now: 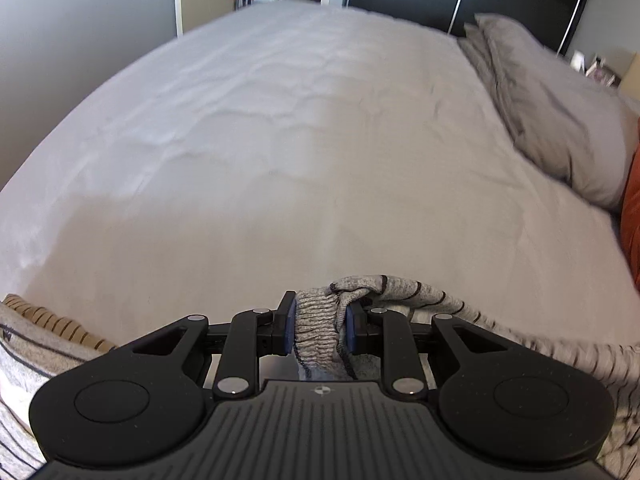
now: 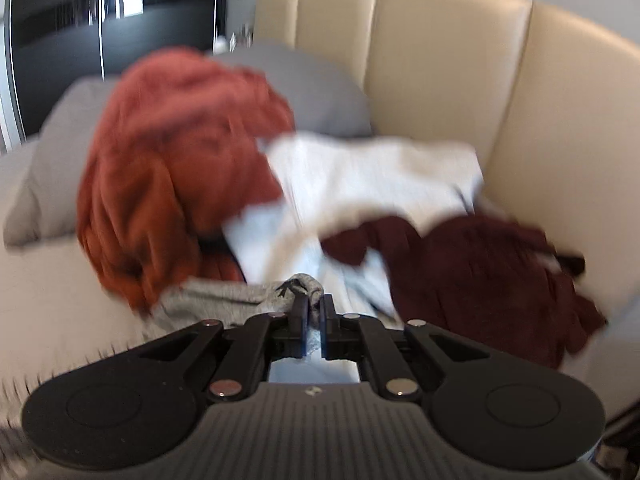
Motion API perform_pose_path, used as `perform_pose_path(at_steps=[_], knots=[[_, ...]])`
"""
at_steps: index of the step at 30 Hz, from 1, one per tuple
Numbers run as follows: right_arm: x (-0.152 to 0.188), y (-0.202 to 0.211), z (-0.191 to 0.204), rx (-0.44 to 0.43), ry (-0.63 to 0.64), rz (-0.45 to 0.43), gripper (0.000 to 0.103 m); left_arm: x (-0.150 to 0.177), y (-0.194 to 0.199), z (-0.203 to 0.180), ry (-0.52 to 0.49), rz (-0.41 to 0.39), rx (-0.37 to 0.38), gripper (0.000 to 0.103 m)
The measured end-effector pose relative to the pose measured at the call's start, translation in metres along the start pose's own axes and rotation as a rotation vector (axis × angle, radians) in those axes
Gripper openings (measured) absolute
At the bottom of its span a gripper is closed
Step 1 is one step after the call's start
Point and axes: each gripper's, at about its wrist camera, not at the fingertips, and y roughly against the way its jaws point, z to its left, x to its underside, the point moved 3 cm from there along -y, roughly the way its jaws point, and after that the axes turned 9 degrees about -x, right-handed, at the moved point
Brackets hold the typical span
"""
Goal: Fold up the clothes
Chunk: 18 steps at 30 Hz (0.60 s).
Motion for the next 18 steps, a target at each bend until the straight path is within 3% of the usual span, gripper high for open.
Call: perform_pose_path(at_steps=[7, 10, 12, 16, 18], knots=[[0.083, -0.025, -0.030, 0.003, -0.056, 0.226, 0.008, 0.019, -0.013, -0.003, -0.078, 0.089, 0.029, 0.023], [0.091, -0.032, -0.027, -0.014, -0.048, 0.279, 0.018, 0.021, -0.013, 0.000, -0.076, 0.098, 0.040, 0.029], [0.084, -0.030, -0.021, -0.026, -0.033, 0.249, 0.047, 0.019, -0.010, 0.001, -0.065, 0.092, 0.061, 0.051], [0.051, -0.034, 0.000, -0.102, 0.019, 0.174, 0.047, 0.017, -0.009, 0.002, -0.058, 0.081, 0.086, 0.054], [0.038, -0.045, 0.017, -0.182, 0.030, 0.151, 0.047, 0.015, -0.010, 0.001, -0.048, 0.073, 0.099, 0.054]])
